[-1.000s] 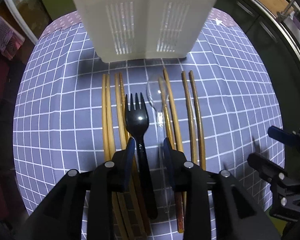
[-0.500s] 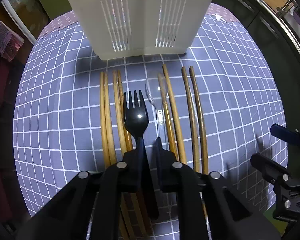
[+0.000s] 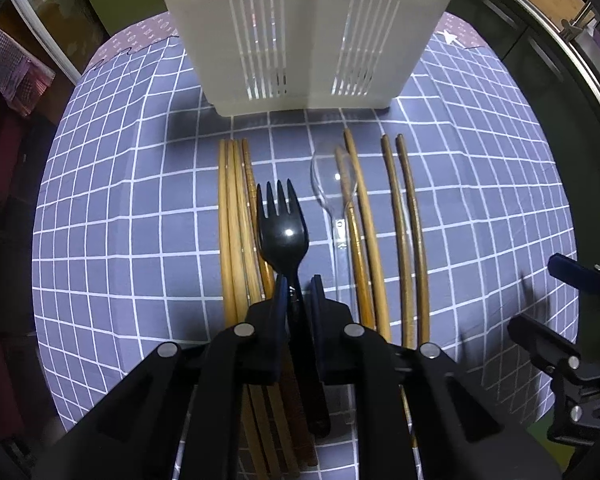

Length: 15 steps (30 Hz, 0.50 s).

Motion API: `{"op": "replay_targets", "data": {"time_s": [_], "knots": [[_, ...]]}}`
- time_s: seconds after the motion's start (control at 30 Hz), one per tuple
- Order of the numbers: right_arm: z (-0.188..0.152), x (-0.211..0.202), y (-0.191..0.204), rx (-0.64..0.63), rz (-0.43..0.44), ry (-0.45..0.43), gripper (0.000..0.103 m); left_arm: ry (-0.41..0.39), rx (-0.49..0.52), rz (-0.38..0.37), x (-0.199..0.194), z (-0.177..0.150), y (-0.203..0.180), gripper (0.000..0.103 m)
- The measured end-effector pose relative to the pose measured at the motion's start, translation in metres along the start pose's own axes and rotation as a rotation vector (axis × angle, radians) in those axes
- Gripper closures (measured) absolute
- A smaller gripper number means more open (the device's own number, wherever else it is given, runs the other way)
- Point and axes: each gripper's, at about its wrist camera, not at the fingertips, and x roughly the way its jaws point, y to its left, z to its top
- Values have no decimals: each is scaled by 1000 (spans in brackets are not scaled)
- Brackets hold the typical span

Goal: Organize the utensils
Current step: 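Hold the black fork closed in the left gripper beside the chopsticks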

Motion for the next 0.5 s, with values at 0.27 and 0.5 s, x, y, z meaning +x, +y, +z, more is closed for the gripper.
{"op": "replay_targets", "data": {"time_s": [0.27, 0.5], "knots": [[1, 2, 0, 1, -3, 5, 28, 14, 5, -7, 8, 2, -3, 91], [0, 0, -3, 9, -14, 1, 28, 9, 32, -14, 9, 7, -11, 94]]}}
